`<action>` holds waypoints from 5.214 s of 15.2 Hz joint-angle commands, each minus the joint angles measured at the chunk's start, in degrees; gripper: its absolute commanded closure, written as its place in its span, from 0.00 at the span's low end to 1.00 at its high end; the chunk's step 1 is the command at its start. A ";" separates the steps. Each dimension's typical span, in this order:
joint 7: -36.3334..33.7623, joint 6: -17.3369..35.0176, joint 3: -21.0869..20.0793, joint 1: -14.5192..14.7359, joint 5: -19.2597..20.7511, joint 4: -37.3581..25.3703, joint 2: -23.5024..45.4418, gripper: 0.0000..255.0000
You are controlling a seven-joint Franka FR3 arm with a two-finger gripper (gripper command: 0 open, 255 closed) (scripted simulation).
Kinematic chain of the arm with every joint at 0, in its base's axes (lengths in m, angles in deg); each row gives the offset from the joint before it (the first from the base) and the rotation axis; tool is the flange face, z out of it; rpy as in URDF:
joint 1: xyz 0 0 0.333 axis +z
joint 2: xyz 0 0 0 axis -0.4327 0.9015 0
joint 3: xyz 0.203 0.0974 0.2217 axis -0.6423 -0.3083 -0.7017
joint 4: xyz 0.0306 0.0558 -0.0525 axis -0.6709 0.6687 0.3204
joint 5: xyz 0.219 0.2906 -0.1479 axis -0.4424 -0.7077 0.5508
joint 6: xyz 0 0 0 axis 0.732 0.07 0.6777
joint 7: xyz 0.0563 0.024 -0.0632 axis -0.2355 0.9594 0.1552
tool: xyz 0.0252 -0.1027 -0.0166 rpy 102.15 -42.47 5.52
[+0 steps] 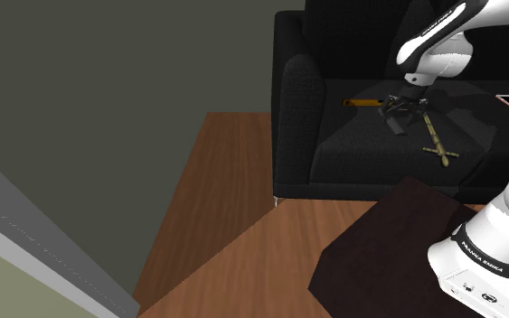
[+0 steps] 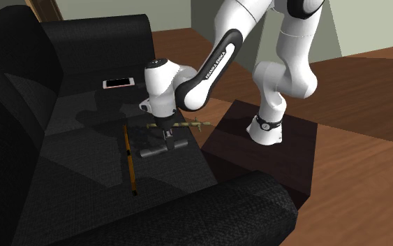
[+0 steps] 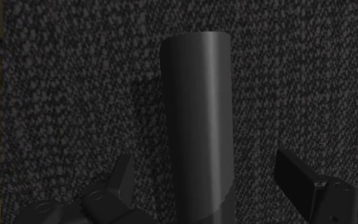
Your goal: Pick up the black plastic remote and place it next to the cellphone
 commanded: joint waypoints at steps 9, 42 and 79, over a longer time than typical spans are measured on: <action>0.22 0.12 -0.01 -0.07 -0.21 -0.07 0.23 1.00; 9.37 -15.12 8.34 -6.44 6.17 -9.01 -6.32 1.00; 51.12 -42.30 8.24 -56.37 -20.83 -77.20 45.53 1.00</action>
